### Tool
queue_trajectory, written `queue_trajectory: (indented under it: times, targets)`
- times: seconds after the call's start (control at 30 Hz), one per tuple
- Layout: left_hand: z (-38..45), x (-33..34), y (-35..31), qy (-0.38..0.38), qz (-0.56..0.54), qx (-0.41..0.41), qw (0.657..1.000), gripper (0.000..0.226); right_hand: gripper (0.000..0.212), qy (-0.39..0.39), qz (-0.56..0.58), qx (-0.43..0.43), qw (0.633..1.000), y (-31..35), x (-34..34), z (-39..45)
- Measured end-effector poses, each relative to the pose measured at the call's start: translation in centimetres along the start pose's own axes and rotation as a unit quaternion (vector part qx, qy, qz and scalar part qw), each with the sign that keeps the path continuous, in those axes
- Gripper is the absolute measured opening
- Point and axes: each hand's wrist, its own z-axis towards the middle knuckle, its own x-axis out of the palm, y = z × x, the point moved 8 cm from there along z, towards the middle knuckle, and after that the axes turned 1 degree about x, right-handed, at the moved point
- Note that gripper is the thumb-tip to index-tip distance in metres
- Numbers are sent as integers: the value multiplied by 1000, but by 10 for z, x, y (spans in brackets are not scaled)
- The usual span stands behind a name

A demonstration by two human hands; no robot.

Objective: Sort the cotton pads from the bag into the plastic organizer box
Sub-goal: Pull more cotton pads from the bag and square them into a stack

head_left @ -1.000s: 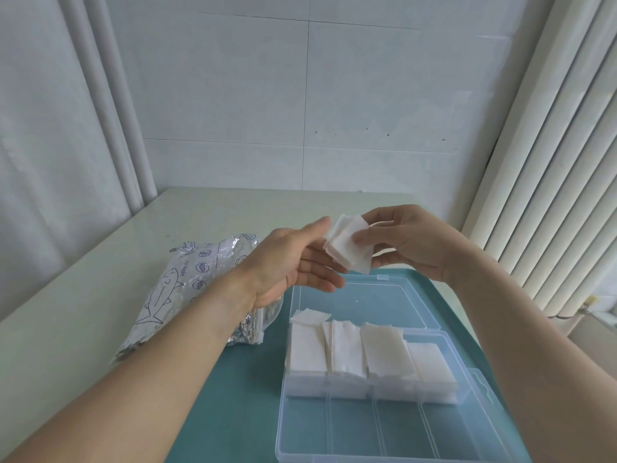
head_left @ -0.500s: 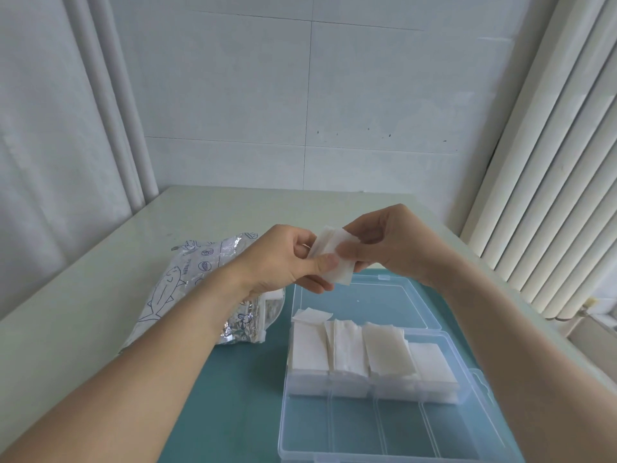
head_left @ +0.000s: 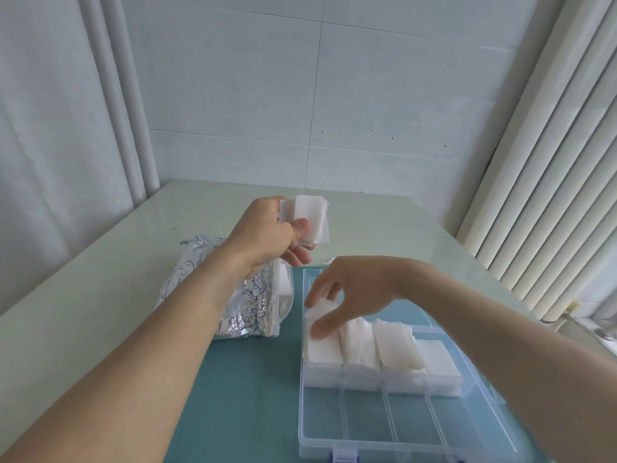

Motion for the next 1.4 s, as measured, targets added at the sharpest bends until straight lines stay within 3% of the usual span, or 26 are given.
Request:
queue_trajectory:
  times: [0.1, 0.27, 0.4, 0.57, 0.63, 0.73, 0.9, 1.03, 1.13, 1.27, 1.4]
  targets:
    - [0, -2, -1, 5, 28, 4, 1000, 17, 70, -17, -6, 15, 1000, 10, -4, -1]
    - [-3, 1, -5, 39, 76, 10, 996, 8, 27, -57, -30, 13, 998, 15, -11, -4]
    - [-4, 5, -1, 59, 83, -7, 995, 13, 23, -111, -37, 17, 993, 10, -13, -4]
    - [-1, -5, 3, -13, 42, -15, 999, 16, 17, -210, 32, 12, 977, -16, -42, -28]
    - [0, -2, 4, -5, 44, -15, 999, 21, 13, -272, 134, -9, 953, -27, -58, -41]
    - [-4, 16, -1, 64, 22, -8, 998, 22, 14, -374, 269, -37, 887, -42, -74, -55]
    - [-18, 44, -7, 181, -49, -38, 982, 21, 17, -470, 349, -36, 810, -60, -75, -61]
    - [-24, 57, -7, 226, -126, -65, 964, 34, 16, -506, 350, -48, 787, -60, -69, -62]
    - [-22, 58, -6, 208, -121, -45, 970, 25, 10, -519, 358, -53, 774, -58, -66, -63]
    - [-17, 55, -1, 166, -143, -67, 974, 21, 6, -475, 392, -35, 787, -68, -63, -59]
    - [-23, 65, -1, 200, -188, -92, 957, 25, 5, -449, 412, -69, 790, -65, -66, -59]
